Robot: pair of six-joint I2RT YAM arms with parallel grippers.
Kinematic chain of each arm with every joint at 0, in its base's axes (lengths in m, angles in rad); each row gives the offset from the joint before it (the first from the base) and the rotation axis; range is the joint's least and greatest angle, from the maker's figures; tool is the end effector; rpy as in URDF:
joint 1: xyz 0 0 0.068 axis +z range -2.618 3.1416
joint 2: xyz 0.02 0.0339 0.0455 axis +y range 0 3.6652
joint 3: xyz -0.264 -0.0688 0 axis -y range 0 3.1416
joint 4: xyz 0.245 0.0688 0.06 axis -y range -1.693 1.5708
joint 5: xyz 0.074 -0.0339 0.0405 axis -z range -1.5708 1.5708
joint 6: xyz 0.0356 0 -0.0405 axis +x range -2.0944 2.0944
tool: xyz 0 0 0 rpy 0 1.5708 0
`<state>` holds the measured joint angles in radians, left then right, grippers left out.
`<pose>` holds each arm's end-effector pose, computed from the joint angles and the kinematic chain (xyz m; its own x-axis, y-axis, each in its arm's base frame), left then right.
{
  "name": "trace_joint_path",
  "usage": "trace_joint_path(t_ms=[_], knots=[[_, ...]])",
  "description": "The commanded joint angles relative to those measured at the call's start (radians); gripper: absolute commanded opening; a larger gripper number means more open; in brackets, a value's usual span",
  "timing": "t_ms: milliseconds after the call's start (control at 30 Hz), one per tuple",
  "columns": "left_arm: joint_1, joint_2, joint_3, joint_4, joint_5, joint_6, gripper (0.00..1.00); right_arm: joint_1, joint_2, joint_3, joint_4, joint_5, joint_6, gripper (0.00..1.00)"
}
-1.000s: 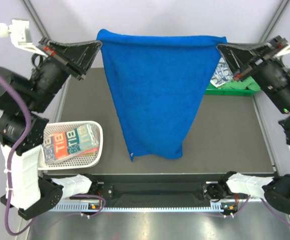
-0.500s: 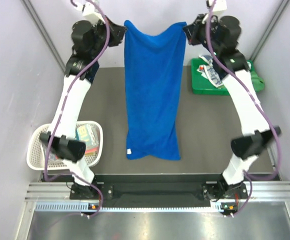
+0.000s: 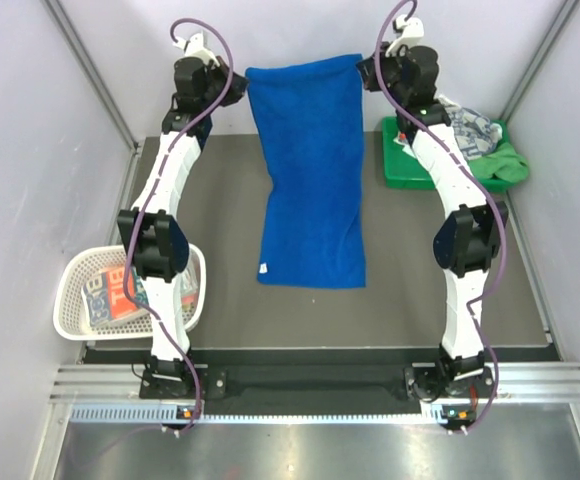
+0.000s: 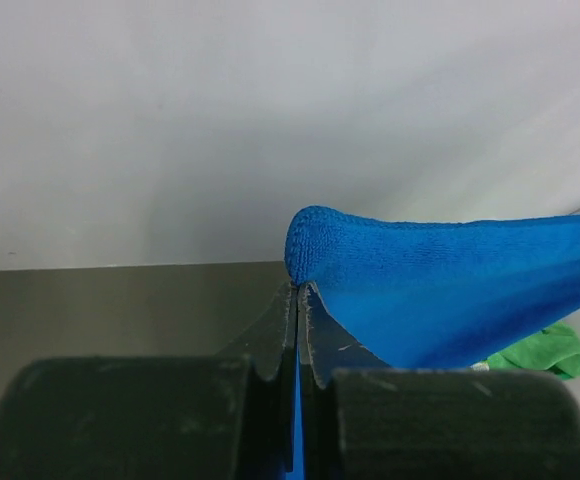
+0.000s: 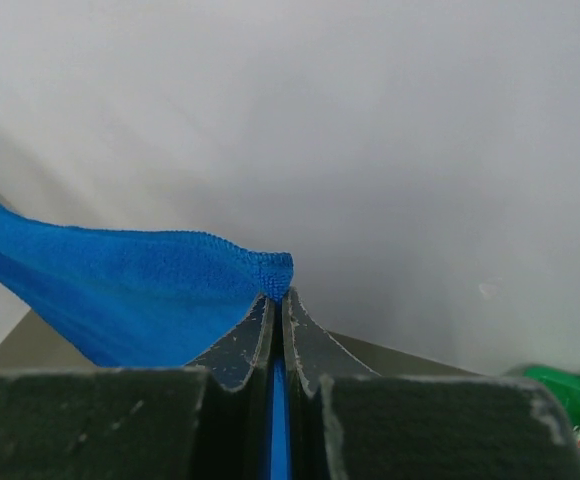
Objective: Fold and stack the towels
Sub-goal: Flatten out the crumpled towel, then fold the towel
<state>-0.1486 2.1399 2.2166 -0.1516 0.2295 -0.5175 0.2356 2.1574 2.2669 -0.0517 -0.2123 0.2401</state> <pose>0.5035 -0.0836 0.4064 -0.2466 -0.4502 -0.8582 0.2837 0.8132 -0.5081 0.4958 0.1267 0.4261 -0.0483 0.2275 -0.9726 -0.4337 0.8724 0.2256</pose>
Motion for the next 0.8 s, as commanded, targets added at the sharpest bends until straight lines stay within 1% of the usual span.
trace_joint_path(t_ms=[0,100,133,233,267,333,433,533,667,767], knots=[[0.004,-0.012,0.028,0.132,0.024,-0.001,0.00,-0.015,0.016,0.062,0.127,-0.003,0.028,0.00],[0.007,-0.011,-0.015,0.142,0.028,0.007,0.00,-0.016,0.018,0.011,0.133,0.022,0.031,0.00],[0.010,-0.012,-0.030,0.144,0.033,0.011,0.00,-0.016,0.006,-0.038,0.138,0.030,0.030,0.00],[0.017,-0.031,-0.096,0.144,0.007,0.030,0.00,-0.019,-0.010,-0.102,0.154,0.048,0.037,0.00],[0.018,-0.040,-0.136,0.173,-0.007,0.031,0.00,-0.021,-0.007,-0.106,0.147,0.054,0.034,0.00],[0.030,-0.058,-0.164,0.193,-0.019,0.034,0.00,-0.024,0.013,-0.092,0.139,0.067,0.034,0.00],[0.043,-0.028,-0.114,0.166,-0.013,0.037,0.00,-0.032,0.033,-0.055,0.124,0.090,0.028,0.00],[0.046,0.005,-0.090,0.210,-0.007,0.034,0.00,-0.036,0.047,-0.027,0.138,0.117,0.022,0.00],[0.046,0.070,0.004,0.196,-0.028,0.039,0.00,-0.038,0.087,0.035,0.144,0.146,0.015,0.00],[0.047,0.095,0.035,0.204,-0.053,0.051,0.00,-0.044,0.120,0.080,0.156,0.160,0.022,0.00]])
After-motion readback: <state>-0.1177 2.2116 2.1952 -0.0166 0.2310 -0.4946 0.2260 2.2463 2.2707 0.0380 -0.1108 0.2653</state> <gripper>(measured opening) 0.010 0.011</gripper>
